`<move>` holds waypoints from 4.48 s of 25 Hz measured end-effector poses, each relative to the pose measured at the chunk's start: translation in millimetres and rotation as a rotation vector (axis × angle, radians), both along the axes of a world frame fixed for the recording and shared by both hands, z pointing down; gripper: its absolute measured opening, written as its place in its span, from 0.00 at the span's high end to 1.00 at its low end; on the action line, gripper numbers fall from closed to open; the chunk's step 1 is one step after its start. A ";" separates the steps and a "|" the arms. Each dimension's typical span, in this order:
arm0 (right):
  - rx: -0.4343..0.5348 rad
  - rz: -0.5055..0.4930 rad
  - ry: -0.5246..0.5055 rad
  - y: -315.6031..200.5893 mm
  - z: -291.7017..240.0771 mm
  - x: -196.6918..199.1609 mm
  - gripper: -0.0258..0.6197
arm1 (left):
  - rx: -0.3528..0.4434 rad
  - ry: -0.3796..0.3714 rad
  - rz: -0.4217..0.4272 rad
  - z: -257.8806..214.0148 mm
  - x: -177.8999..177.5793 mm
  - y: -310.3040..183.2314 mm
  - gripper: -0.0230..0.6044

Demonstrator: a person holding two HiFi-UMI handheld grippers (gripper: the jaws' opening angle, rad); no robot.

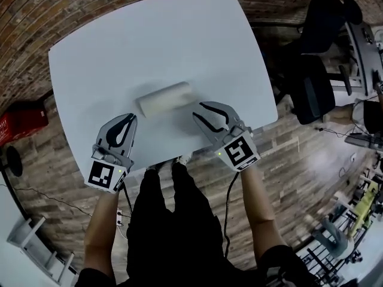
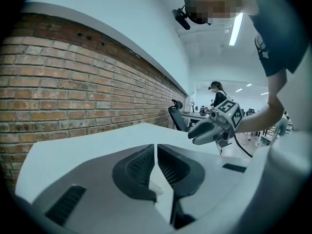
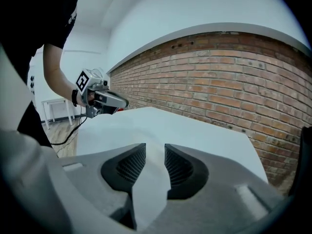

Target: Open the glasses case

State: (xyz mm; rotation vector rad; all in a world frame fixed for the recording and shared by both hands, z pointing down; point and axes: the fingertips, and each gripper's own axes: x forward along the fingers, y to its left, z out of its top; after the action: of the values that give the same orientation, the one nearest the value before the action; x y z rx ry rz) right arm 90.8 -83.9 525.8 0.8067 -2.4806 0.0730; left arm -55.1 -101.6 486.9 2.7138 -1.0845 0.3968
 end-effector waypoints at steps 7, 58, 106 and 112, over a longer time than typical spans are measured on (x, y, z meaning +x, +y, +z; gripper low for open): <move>-0.010 -0.056 0.007 -13.4 33.2 -1.7 0.64 | 0.022 -0.048 0.022 21.6 3.6 -4.7 0.95; -0.103 -0.342 0.139 -46.0 79.6 -32.3 0.42 | 0.126 -0.417 0.394 98.4 30.5 -4.1 0.66; -0.116 -0.232 -0.026 -53.8 62.6 -27.5 0.42 | 0.241 -0.394 0.352 81.0 30.2 -4.4 0.90; -0.111 -0.241 0.060 -47.6 71.4 -26.4 0.42 | 0.247 -0.380 0.329 76.9 30.0 -8.9 0.90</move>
State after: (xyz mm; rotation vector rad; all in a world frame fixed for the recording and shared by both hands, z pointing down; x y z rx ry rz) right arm 64.4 -131.5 597.2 0.4535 -2.4731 0.0976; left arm -25.0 -110.5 563.9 3.1328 -0.8021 0.9184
